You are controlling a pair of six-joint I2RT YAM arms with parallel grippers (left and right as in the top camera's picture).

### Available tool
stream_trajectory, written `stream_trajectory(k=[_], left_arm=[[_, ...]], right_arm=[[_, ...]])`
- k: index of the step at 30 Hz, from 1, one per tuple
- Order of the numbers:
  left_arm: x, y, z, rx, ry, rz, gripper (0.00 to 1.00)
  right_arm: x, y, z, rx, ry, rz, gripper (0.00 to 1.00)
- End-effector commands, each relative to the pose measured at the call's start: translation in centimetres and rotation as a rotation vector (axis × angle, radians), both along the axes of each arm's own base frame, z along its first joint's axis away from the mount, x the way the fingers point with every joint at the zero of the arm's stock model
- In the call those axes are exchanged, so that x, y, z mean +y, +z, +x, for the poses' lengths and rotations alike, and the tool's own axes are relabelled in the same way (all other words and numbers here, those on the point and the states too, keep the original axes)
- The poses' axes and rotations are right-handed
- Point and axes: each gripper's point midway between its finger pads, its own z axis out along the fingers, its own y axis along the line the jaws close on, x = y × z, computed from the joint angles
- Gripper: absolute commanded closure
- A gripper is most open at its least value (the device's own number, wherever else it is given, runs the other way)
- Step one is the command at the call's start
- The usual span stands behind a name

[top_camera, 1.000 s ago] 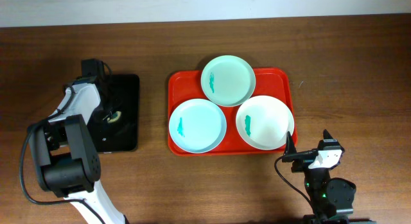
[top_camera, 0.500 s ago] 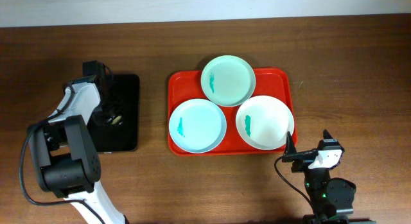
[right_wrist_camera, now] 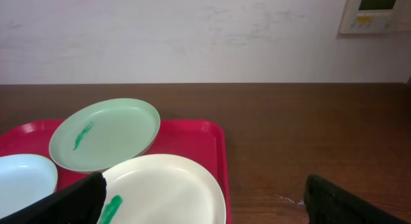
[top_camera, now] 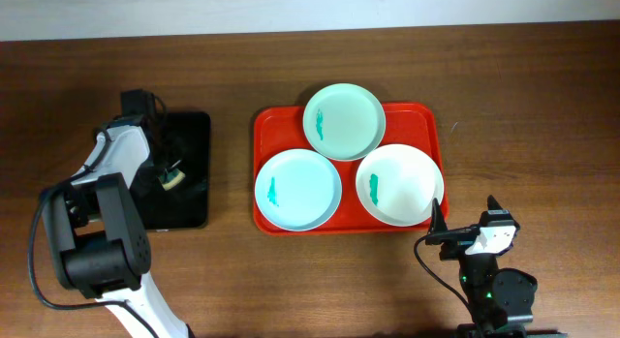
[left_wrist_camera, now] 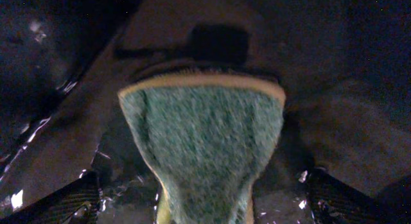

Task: Clean dirty plates on tray and stack at the side
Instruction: 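Grasp the green-yellow sponge with the left gripper and lift it, then carry the sponge with the left gripper onto the bottom-left plate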

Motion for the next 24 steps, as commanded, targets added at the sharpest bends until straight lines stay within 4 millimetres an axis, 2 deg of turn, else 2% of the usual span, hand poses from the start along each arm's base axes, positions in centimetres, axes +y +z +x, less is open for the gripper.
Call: stream_trajectory(k=[1,2,4,7,11,14,17,19,22,24], left_arm=[[0.8,-1.6,-1.1,0.048,0.013,0.028,0.36],[0.8,-1.6,-1.1,0.048,0.012,0.028,0.6],[0.8,-1.5,-1.1,0.047,0.012,0.028,0.82],[0.8,-1.0,-0.9,0.041,0.012,0.026,0.98],[1.1,2.3,-0.2,0.0,0.016,0.032,1.0],[1.2,6.4,0.5,-0.071,0.017,0.045,1.0],[1.1,11.3,0.7,-0.169,0.016,0.058,1.0],[0.9,15.1,0.4,-0.258,0.014,0.062,1.0],[0.5,19.2,-0.7,-0.347,0.011,0.069,1.0],[0.4,19.8,-1.3,-0.352,0.011,0.07,1.0]], right_arm=[[0.0,-0.3,0.0,0.004,-0.005,0.003,0.02],[0.0,-0.3,0.0,0.004,-0.005,0.003,0.01],[0.0,-0.3,0.0,0.004,-0.005,0.003,0.01],[0.0,-0.3,0.0,0.004,-0.005,0.003,0.01],[0.0,-0.3,0.0,0.004,-0.005,0.003,0.01],[0.0,-0.3,0.0,0.004,-0.005,0.003,0.02],[0.0,-0.3,0.0,0.004,-0.005,0.003,0.02],[0.0,-0.3,0.0,0.004,-0.005,0.003,0.01],[0.0,-0.3,0.0,0.004,-0.005,0.003,0.02],[0.0,-0.3,0.0,0.004,-0.005,0.003,0.01]])
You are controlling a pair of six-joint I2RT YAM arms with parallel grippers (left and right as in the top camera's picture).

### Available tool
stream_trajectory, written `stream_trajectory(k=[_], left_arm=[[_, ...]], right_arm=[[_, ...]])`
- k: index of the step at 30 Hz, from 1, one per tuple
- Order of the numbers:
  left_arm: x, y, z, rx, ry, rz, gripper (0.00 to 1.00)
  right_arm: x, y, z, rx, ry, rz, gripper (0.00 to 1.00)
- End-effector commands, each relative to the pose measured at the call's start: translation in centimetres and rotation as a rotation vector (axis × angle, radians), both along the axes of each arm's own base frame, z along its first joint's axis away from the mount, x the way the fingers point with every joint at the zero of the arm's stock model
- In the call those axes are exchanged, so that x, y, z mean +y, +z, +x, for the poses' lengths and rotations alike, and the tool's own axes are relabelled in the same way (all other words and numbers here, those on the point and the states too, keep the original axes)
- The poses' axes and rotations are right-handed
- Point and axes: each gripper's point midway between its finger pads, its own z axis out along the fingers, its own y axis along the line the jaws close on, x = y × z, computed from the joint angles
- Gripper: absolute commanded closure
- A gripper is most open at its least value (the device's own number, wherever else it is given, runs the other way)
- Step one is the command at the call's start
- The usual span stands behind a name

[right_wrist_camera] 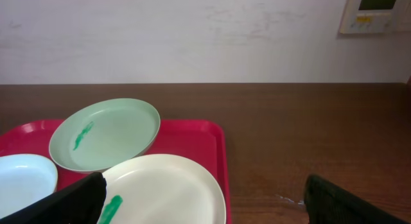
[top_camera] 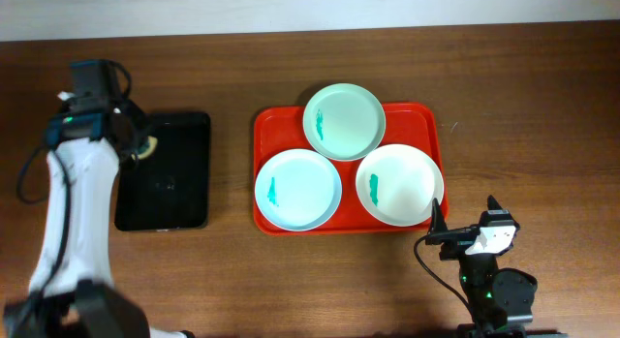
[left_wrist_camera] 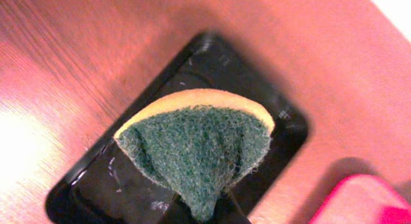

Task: Clean dirty plates on tray and stack at the side
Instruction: 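Carry the sponge with the left gripper onto the bottom-left plate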

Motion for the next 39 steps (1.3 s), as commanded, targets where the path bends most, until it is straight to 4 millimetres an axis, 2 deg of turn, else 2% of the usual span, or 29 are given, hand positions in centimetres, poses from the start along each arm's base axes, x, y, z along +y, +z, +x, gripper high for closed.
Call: stream_trajectory(k=[1,4,6,8,9,11,13,14,16,18,19,21,23,25,26,28,31,36,39], left_arm=[[0.0,1.7,-0.9,-0.023,0.004,0.001,1.0],[0.1,-2.1,-1.1,0.045,0.006,-0.009,1.0],[0.0,-7.3,-1.2,0.12,0.006,-0.023,1.0],[-0.1,-10.6,-1.6,0.179,0.005,-0.035,1.0],[-0.1,-12.0,-1.9,0.216,0.001,-0.04,1.0],[-0.9,-13.2,-1.8,0.255,-0.103,-0.057,1.0],[-1.7,-12.1,-1.3,0.233,-0.183,-0.074,1.0],[-1.7,-10.7,-1.0,0.212,-0.183,-0.07,1.0],[-2.0,-6.7,-0.4,0.133,-0.195,-0.068,1.0],[-3.1,-3.6,-0.3,0.057,-0.248,-0.087,1.0],[-4.6,-1.4,-0.2,-0.011,-0.316,-0.114,1.0],[-7.6,1.9,-0.7,-0.107,-0.42,-0.167,1.0],[-10.7,3.1,-1.6,-0.123,-0.499,-0.204,1.0],[-13.7,2.7,-2.8,-0.078,-0.569,-0.234,1.0],[-16.4,1.8,-4.1,-0.02,-0.636,-0.252,1.0],[-19.5,0.6,-5.2,0.028,-0.71,-0.266,1.0],[-25.0,-2.4,-6.7,0.101,-0.806,-0.276,1.0],[-28.0,-7.7,-6.8,0.181,-0.747,-0.09,1.0],[-30.0,-9.8,-6.1,0.18,-0.777,-0.074,1.0]], right_arm=[[0.0,-0.3,0.0,0.004,-0.005,0.003,0.01],[0.0,-0.3,0.0,0.004,-0.004,0.003,0.02],[0.0,-0.3,0.0,0.004,-0.005,0.003,0.01],[0.0,-0.3,0.0,0.004,-0.005,0.003,0.01],[0.0,-0.3,0.0,0.004,-0.004,0.003,0.01],[0.0,-0.3,0.0,0.004,-0.005,0.003,0.01],[0.0,-0.3,0.0,0.004,-0.004,0.003,0.01],[0.0,-0.3,0.0,0.004,-0.005,0.003,0.01],[0.0,-0.3,0.0,0.004,-0.004,0.003,0.01],[0.0,-0.3,0.0,0.004,-0.005,0.003,0.01],[0.0,-0.3,0.0,0.004,-0.005,0.003,0.01],[0.0,-0.3,0.0,0.004,-0.005,0.003,0.02],[0.0,-0.3,0.0,0.004,-0.005,0.003,0.02],[0.0,-0.3,0.0,0.004,-0.005,0.003,0.01],[0.0,-0.3,0.0,0.004,-0.005,0.003,0.01],[0.0,-0.3,0.0,0.004,-0.005,0.003,0.02],[0.0,-0.3,0.0,0.004,-0.005,0.003,0.01],[0.0,-0.3,0.0,0.004,-0.005,0.003,0.02],[0.0,-0.3,0.0,0.004,-0.005,0.003,0.02]])
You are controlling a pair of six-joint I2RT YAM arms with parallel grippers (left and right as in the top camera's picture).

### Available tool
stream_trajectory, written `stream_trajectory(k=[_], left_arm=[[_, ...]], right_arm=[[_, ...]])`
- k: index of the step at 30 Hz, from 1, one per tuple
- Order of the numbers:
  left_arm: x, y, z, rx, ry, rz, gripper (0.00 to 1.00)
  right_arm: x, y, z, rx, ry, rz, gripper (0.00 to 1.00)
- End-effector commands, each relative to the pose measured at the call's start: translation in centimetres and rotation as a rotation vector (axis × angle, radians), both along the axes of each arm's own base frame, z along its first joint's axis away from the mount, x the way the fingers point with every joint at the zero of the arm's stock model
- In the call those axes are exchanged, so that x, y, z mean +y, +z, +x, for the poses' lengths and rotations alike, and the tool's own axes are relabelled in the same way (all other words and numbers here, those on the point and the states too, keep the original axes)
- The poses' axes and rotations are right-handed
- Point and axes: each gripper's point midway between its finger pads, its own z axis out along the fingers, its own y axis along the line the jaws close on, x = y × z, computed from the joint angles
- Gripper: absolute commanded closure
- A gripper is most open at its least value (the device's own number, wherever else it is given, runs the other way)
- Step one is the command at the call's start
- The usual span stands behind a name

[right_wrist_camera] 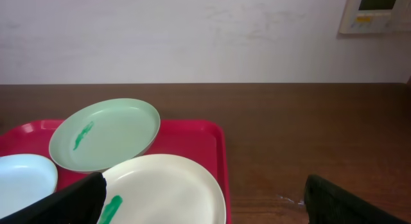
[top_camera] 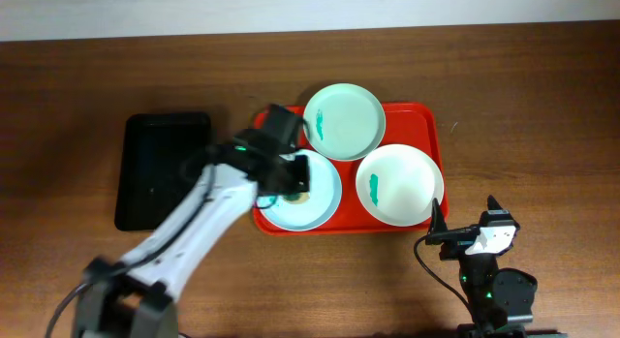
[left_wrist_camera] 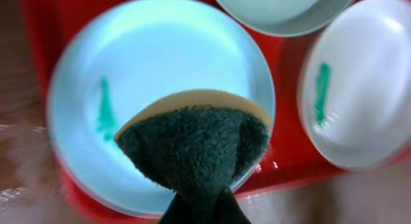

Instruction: Clean dirty plates on tray and stack at the side

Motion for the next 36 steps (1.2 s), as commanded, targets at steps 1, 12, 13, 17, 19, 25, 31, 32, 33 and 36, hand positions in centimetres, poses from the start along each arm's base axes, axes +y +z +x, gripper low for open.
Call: stream_trajectory(k=[1,12,13,17,19,25,31,32,33,36], left_arm=[[-0.7,-3.6,1.1,-0.011,0.055,0.084,1.0],[-1.2,-8.0,0.6,0.07,0.036,0.136,0.3],[-1.1,-7.9,0.8,0.067,0.038,0.134,0.26],[0.2,-4.7,2.4,0.049,0.09,0.118,0.22],[1.4,-1.8,3.3,0.028,0.126,0.103,0.22],[7.8,6.6,4.3,-0.066,0.274,0.081,0.01],[14.7,8.0,1.9,-0.021,0.42,0.201,0.01],[15.1,7.8,1.5,-0.001,0.426,0.21,0.01],[15.4,7.6,1.1,0.013,0.431,0.218,0.01],[15.6,7.5,0.7,0.03,0.431,0.226,0.01]], right_arm=[[0.0,-0.3,0.0,0.004,-0.004,0.003,0.02],[0.0,-0.3,0.0,0.004,-0.004,0.003,0.01],[0.0,-0.3,0.0,0.004,-0.004,0.003,0.02],[0.0,-0.3,0.0,0.004,-0.004,0.003,0.02],[0.0,-0.3,0.0,0.004,-0.004,0.003,0.02],[0.0,-0.3,0.0,0.004,-0.004,0.003,0.02],[-0.4,0.3,0.0,-0.022,-0.023,0.002,0.02],[-0.2,1.2,0.1,-0.059,-0.015,0.007,0.01],[0.7,2.3,0.0,-0.1,0.036,0.049,0.01],[7.4,3.8,-1.9,-0.083,0.447,0.325,0.02]])
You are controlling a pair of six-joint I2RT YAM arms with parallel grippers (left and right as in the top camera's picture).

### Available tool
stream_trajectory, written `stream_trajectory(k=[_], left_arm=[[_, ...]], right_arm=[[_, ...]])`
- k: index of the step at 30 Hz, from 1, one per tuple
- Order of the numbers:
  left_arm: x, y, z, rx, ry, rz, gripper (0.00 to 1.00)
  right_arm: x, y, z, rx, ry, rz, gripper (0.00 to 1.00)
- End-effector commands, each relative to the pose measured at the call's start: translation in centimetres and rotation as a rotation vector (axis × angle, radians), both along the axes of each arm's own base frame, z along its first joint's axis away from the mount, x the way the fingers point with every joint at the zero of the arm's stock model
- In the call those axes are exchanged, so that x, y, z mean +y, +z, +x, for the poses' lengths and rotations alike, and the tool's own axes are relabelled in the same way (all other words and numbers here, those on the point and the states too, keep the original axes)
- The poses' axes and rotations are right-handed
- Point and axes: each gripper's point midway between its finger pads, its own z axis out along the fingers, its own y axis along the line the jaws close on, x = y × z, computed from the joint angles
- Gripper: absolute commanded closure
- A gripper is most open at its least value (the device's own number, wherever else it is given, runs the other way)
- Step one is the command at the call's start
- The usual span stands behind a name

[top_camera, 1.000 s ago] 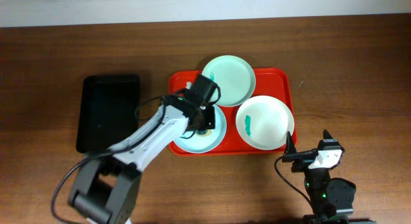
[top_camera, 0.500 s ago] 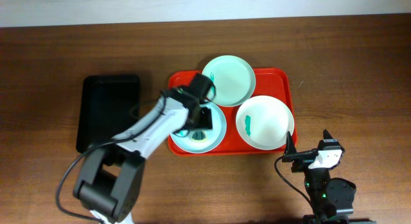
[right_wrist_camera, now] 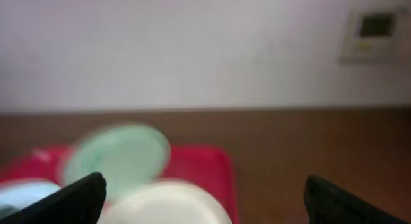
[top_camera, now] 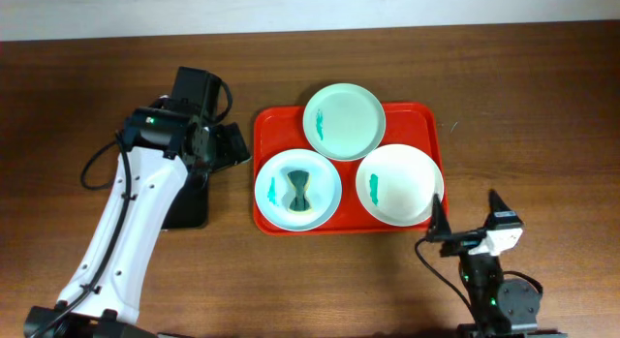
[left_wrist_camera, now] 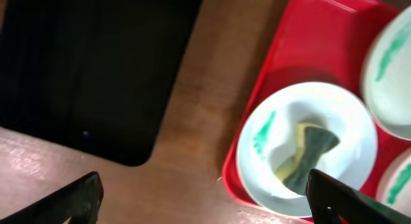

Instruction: Clean dirty plates on tray and stack at the side

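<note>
A red tray (top_camera: 426,120) holds three plates, each with a green smear: a pale green one (top_camera: 344,120) at the back, a light blue one (top_camera: 276,178) front left and a white one (top_camera: 399,183) front right. A green and yellow sponge (top_camera: 302,188) lies crumpled in the light blue plate (left_wrist_camera: 334,115), also seen as the sponge (left_wrist_camera: 308,156) in the left wrist view. My left gripper (top_camera: 232,144) hangs open and empty over the table just left of the red tray (left_wrist_camera: 302,31). My right gripper (top_camera: 465,231) stands open and empty near the front right corner of the tray.
A black tray (top_camera: 184,207) lies left of the red tray, partly under my left arm; in the left wrist view the black tray (left_wrist_camera: 96,63) fills the upper left. The right wrist view is blurred, showing the green plate (right_wrist_camera: 119,156) and a wall behind.
The sponge has left my left gripper and now lies in the light blue plate. The left gripper has opened and moved back to the left of the red tray. The right wrist view has blurred.
My left gripper was down in the black tray with the sponge between its fingers. Then it held the sponge above that tray, then over the light blue plate. Now the sponge rests in that plate and the gripper is open beside the red tray.
</note>
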Motion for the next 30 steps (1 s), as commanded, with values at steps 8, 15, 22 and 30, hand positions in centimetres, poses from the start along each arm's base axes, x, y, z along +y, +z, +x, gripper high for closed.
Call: stream_trajectory(k=[8,15,22,30], left_arm=[[0.1,-0.3,-0.2,0.019,-0.005,0.004,0.01],[0.1,-0.3,-0.2,0.02,-0.005,0.003,0.01],[-0.2,-0.4,-0.3,0.023,-0.009,-0.013,0.01],[-0.3,-0.4,-0.3,0.025,-0.012,-0.021,0.01]], right_arm=[[9.9,10.7,-8.6,-0.257,0.806,0.409,0.02],[5.2,26.9,-15.1,-0.747,0.539,0.289,0.02],[3.3,26.7,-8.1,0.112,0.21,0.101,0.02],[9.1,20.2,-1.7,0.776,0.53,0.256,0.02]])
